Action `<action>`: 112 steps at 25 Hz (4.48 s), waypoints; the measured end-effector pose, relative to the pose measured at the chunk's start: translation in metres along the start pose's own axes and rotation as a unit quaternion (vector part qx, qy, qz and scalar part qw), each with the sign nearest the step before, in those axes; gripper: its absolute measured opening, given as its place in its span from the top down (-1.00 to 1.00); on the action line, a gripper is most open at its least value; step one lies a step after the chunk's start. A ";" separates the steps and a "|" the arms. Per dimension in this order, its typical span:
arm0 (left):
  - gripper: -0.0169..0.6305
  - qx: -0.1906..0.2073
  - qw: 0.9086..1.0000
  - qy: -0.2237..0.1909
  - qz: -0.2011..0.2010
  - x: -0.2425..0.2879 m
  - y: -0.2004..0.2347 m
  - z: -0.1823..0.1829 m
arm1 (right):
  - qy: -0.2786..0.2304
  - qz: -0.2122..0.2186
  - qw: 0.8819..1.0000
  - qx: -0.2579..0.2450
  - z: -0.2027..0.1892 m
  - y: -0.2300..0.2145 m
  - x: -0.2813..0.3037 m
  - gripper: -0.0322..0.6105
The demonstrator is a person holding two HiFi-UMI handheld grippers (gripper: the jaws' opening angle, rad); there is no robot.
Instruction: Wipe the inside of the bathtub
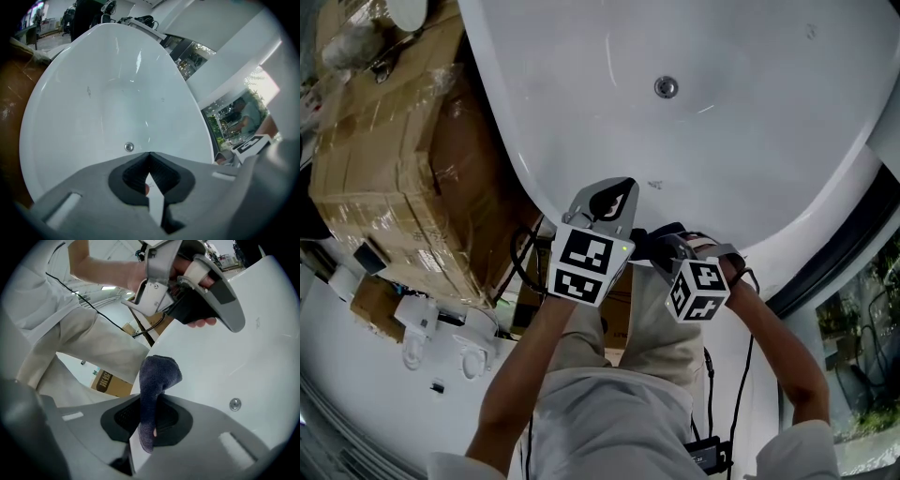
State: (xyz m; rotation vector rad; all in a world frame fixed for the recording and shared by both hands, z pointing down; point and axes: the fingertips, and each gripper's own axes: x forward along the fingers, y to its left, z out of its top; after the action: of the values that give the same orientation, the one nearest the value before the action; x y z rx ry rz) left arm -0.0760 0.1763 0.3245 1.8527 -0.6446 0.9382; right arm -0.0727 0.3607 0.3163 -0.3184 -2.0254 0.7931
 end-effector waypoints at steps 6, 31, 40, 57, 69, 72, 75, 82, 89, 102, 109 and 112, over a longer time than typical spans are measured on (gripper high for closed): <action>0.95 -0.006 1.000 0.000 0.001 0.000 0.004 -0.005 | 0.015 0.017 1.000 0.007 -0.009 0.001 0.021 0.75; 0.95 -0.011 1.000 0.002 -0.001 0.021 0.010 -0.015 | 0.016 -0.026 0.999 0.031 -0.016 -0.057 0.055 0.75; 0.95 -0.013 1.000 0.011 -0.002 0.033 0.014 -0.021 | 0.022 -0.046 0.998 0.040 -0.027 -0.084 0.069 0.75; 0.95 -0.012 1.000 0.021 0.001 0.059 0.028 -0.022 | 0.036 -0.081 0.995 0.054 -0.048 -0.136 0.093 0.75; 0.95 -0.011 1.000 0.024 0.004 0.082 0.042 -0.019 | 0.026 -0.083 0.994 0.069 -0.059 -0.168 0.107 0.75; 0.95 -0.011 1.000 0.028 0.004 0.085 0.043 -0.021 | 0.025 -0.097 0.993 0.069 -0.062 -0.175 0.110 0.75; 0.95 -0.007 1.000 0.029 0.003 0.088 0.043 -0.021 | 0.031 -0.108 0.991 0.075 -0.067 -0.187 0.115 0.75; 0.95 -0.009 0.999 0.033 0.003 0.097 0.049 -0.026 | 0.035 -0.116 0.989 0.083 -0.074 -0.209 0.124 0.75; 0.95 -0.009 0.999 0.035 0.002 0.111 0.055 -0.033 | 0.040 -0.142 0.985 0.094 -0.087 -0.244 0.138 0.75; 0.95 -0.006 0.999 0.032 0.002 0.133 0.067 -0.025 | 0.049 -0.158 0.982 0.092 -0.106 -0.294 0.153 0.75; 0.95 0.004 0.999 0.031 0.002 0.142 0.073 -0.019 | 0.076 -0.165 0.980 0.087 -0.123 -0.326 0.161 0.75; 0.95 0.007 0.999 0.034 0.005 0.143 0.075 -0.019 | 0.083 -0.162 0.981 0.069 -0.121 -0.328 0.163 0.75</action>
State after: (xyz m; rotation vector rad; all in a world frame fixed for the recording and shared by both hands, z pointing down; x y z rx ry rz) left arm -0.0574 0.1549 0.4847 1.8237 -0.6067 1.0101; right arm -0.0369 0.2433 0.6817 0.0260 -1.7946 0.6730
